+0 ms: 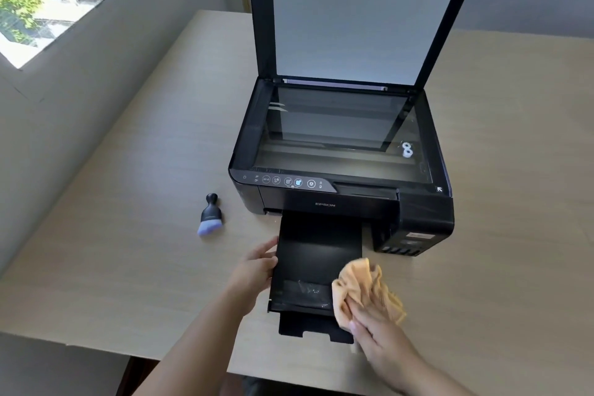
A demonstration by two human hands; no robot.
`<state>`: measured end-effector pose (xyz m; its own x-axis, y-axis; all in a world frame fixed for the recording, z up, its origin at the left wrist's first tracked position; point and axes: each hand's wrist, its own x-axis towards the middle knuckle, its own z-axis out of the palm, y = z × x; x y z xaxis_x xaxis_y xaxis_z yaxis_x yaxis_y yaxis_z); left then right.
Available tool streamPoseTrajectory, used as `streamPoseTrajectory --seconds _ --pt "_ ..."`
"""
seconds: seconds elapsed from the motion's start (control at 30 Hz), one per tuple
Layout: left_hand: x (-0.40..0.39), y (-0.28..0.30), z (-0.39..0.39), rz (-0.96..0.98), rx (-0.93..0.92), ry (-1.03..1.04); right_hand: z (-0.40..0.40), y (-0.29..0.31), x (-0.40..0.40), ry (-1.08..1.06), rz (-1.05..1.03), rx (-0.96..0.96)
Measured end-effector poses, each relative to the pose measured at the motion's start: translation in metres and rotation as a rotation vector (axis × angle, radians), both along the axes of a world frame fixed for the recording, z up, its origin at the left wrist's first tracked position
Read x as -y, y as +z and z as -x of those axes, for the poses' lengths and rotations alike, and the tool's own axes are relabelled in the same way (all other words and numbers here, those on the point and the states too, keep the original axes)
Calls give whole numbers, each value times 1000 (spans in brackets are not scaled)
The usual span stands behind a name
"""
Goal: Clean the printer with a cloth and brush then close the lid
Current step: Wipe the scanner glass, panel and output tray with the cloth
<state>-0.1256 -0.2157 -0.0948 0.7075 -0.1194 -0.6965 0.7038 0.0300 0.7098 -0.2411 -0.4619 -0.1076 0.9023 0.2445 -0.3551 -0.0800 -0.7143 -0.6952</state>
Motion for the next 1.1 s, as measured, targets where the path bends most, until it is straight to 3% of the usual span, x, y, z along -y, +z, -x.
streamPoseTrajectory --seconds 0.1,0.33,0.5,0.67,0.97,1.1 --pt "-1 -2 0 0 6 -1 -14 7 -5 -35 15 -31" --pt "-1 -2 1 -25 35 -2 -110 4 -14 -374 -120 -78" --pt "1 2 2 -17 49 -5 -92 4 -7 -384 -182 -63" --pt "0 3 1 -26 44 -1 -50 9 3 -448 -283 -181" --pt "2 11 -1 -29 39 19 -95 18 -7 -570 -214 -165" --pt "11 17 -5 -247 189 -28 -67 21 6 -717 -279 -174"
